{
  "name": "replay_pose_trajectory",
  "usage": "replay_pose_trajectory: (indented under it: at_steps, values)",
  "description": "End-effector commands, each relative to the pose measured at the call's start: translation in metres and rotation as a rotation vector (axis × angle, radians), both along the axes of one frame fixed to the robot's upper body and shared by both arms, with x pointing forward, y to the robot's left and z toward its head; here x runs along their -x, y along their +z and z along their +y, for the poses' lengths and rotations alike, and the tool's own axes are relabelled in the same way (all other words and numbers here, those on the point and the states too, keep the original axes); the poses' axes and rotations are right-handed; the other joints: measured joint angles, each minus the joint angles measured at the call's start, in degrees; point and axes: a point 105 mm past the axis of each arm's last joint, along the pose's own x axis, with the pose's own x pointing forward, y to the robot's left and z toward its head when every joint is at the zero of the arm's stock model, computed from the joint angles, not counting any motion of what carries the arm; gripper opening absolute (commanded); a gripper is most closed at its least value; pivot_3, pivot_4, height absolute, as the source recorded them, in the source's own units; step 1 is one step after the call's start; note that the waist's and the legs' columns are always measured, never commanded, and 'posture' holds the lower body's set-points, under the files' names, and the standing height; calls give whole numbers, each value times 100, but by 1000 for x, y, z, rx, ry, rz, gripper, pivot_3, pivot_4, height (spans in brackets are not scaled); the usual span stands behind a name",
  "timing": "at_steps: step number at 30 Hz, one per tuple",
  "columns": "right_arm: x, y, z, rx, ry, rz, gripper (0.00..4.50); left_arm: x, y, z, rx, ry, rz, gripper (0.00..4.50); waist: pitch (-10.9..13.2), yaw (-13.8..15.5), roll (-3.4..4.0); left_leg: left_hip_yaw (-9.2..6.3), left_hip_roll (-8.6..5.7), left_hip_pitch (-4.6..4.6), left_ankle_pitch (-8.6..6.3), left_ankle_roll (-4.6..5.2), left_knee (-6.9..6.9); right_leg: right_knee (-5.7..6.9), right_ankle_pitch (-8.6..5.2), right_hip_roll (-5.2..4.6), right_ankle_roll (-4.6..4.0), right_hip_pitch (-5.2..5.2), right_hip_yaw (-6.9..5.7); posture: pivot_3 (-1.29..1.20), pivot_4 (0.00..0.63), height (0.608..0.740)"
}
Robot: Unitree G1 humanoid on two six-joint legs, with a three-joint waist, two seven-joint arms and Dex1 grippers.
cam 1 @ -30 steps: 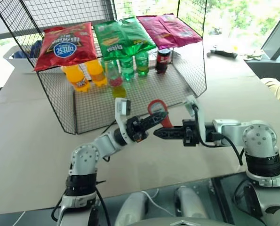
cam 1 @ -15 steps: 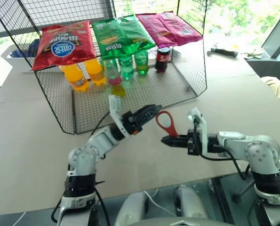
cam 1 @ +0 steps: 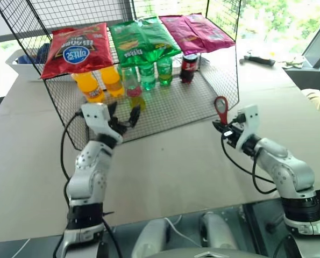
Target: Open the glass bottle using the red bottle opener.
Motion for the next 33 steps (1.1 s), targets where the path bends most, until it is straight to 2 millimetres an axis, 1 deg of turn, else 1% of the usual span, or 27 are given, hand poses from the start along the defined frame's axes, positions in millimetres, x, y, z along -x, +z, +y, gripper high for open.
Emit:
replay_pose_trajectory:
  at_steps: [1, 5, 7, 9, 12, 13, 17, 21, 25, 29, 30, 31, 32, 33]
  values:
    - [-1, 12, 0, 4, -13, -72, 0, -13, 5, 3, -82, 68, -47, 4463, 0, 1, 0, 0, -1, -1, 0, 1, 0, 0, 0, -2, 0, 0, 0, 0, 150, 740]
    - [0, 22, 3, 11, -10, -137, 0, -32, 3, 3, -127, 119, -59, 4463, 0, 33, 0, -5, -15, -3, 0, 1, 1, -1, 0, -2, 0, -1, -4, 0, 150, 740]
    - [2, 28, 7, 20, 7, -176, 0, -37, 2, 2, -128, 120, -61, 4463, 0, 34, 0, -5, -16, -3, 0, 1, 1, 0, 0, -2, 0, -1, -4, 0, 150, 740]
    - [3, 36, 10, 52, 11, -233, 0, -42, 1, 1, -130, 117, -66, 4463, 0, 30, 0, -5, -17, -3, 0, 1, 1, 0, 0, -2, 0, -1, -4, 0, 150, 740]
    - [6, 52, 16, 108, -4, -356, 0, -56, 4, -4, -110, 111, -75, 4463, 0, 29, 0, -5, -17, -4, 0, 1, 3, 4, 0, -3, 1, -4, -4, 0, 150, 740]
    - [7, 54, 19, 118, -8, -379, 0, -60, 5, -6, -101, 105, -79, 4463, 0, 28, -1, -7, -17, -5, 0, 1, 4, 5, 0, -3, 1, -4, -6, 0, 150, 740]
    - [12, 52, 31, 123, -1, -400, 0, -72, 6, -9, -93, 101, -83, 4463, -2, 19, -3, -8, -18, -4, 0, 0, 6, 7, 1, -2, 2, -3, -8, 0, 150, 740]
    - [16, 51, 38, 105, 7, -398, 0, -82, 5, -12, -70, 91, -62, 4463, -2, -15, -3, -9, -21, -5, 0, 1, 6, 6, 1, -5, 2, -4, -7, 0, 150, 740]
    - [15, 54, 38, 78, -8, -396, 0, -93, 5, -13, -89, 102, -30, 4463, -2, -31, -4, -12, -23, -6, 1, 1, 7, 8, 1, -5, 2, -4, -10, 0, 150, 740]
    - [13, 53, 35, 85, -22, -396, 0, -97, 10, -18, -100, 72, -41, 4463, -2, -83, -4, -13, -24, -6, 1, 1, 10, 10, 2, -5, 3, -3, -12, 0, 150, 740]
    - [12, 54, 34, 78, -27, -394, 0, -98, 11, -19, -112, 67, -44, 4080, -2, -99, -4, -13, -24, -6, 1, 1, 10, 10, 1, -5, 3, -3, -12, 0, 150, 740]
    - [11, 55, 34, 71, -30, -394, 0, -99, 12, -19, -117, 64, -45, 3939, -2, -109, -4, -13, -25, -6, 1, 1, 9, 10, 1, -6, 3, -3, -12, 0, 150, 740]
    - [11, 57, 34, 60, -34, -394, 0, -99, 13, -18, -121, 64, -44, 3622, -2, -111, -4, -14, -24, -6, 1, 1, 9, 10, 1, -6, 3, -4, -12, 0, 150, 740]
    - [11, 58, 35, 52, -37, -394, 0, -100, 14, -17, -122, 64, -44, 3161, -2, -113, -4, -14, -24, -6, 1, 1, 8, 10, 1, -5, 3, -4, -12, 0, 150, 740]
